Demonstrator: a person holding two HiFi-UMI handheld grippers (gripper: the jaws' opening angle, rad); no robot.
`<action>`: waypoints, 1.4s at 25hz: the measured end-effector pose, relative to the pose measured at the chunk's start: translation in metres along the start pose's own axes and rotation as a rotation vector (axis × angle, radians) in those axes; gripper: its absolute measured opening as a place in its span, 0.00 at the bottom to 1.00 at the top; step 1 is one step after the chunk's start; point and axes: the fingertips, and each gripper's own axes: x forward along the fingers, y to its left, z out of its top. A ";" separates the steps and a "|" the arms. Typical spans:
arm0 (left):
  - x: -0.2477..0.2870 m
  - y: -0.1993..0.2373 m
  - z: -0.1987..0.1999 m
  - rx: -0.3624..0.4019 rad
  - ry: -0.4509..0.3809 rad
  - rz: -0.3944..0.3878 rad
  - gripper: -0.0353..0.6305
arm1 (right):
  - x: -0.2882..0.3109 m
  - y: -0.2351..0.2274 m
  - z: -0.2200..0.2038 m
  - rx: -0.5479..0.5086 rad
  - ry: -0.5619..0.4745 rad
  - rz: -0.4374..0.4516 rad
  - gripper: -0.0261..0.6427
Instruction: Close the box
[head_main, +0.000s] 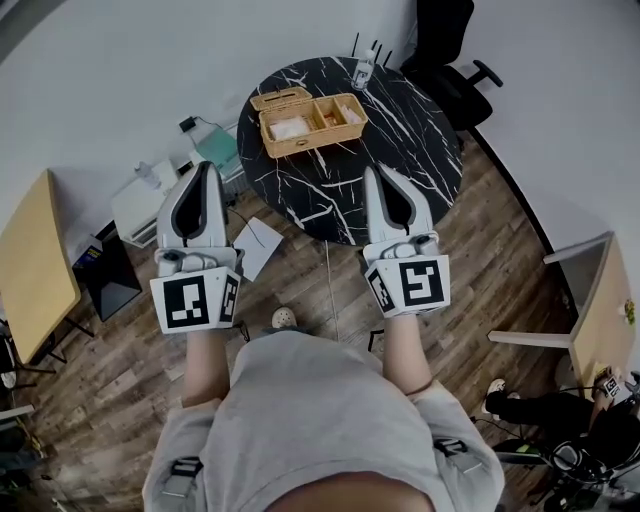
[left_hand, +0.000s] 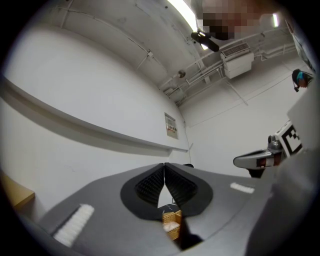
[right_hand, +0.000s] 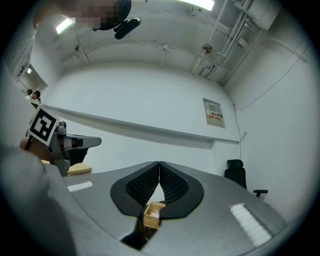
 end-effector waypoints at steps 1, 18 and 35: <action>0.005 0.006 -0.002 -0.003 -0.002 -0.004 0.14 | 0.007 0.002 -0.001 -0.002 0.000 -0.005 0.05; 0.055 0.053 -0.048 -0.051 0.039 -0.041 0.14 | 0.067 0.006 -0.033 -0.005 0.068 -0.047 0.05; 0.162 0.100 -0.062 -0.036 -0.001 0.063 0.14 | 0.204 -0.045 -0.031 -0.048 0.009 0.042 0.05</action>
